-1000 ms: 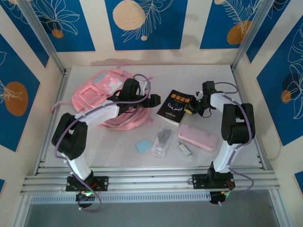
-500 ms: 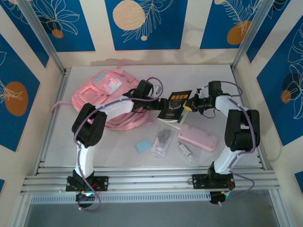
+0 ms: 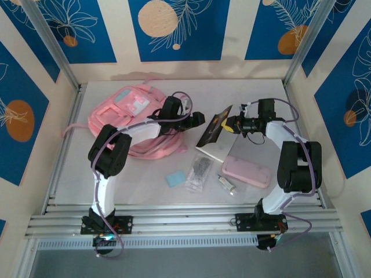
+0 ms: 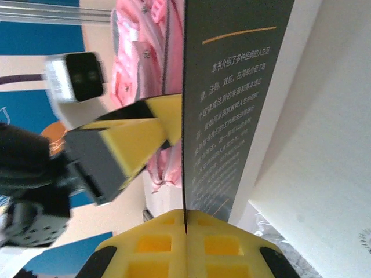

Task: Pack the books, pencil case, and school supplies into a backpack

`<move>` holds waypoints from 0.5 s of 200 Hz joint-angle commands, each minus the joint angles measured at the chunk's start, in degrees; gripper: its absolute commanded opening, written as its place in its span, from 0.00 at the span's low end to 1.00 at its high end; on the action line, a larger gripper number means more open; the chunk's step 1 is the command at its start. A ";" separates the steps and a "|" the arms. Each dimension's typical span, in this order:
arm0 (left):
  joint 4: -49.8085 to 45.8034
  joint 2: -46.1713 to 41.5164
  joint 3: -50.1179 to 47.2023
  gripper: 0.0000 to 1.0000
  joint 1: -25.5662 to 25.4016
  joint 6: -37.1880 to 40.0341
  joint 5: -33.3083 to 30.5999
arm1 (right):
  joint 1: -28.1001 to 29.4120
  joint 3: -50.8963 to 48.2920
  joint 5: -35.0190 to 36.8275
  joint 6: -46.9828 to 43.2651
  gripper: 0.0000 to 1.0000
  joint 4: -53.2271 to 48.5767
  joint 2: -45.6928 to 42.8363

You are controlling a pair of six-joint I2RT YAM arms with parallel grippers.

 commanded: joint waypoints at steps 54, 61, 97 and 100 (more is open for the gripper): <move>26.71 3.93 -9.04 0.79 -0.43 -21.42 7.55 | -0.06 2.53 -8.19 5.03 0.00 5.52 -4.37; 28.13 4.21 -9.41 0.79 -0.73 -22.78 7.92 | 0.10 2.43 -8.45 5.38 0.00 6.01 -4.46; 32.88 4.92 -11.78 0.79 -2.68 -27.11 9.09 | 0.28 1.12 -9.82 7.64 0.00 9.53 -4.81; 32.97 4.96 -11.92 0.79 -2.79 -27.34 9.13 | 0.28 0.97 -9.88 7.74 0.00 9.74 -4.81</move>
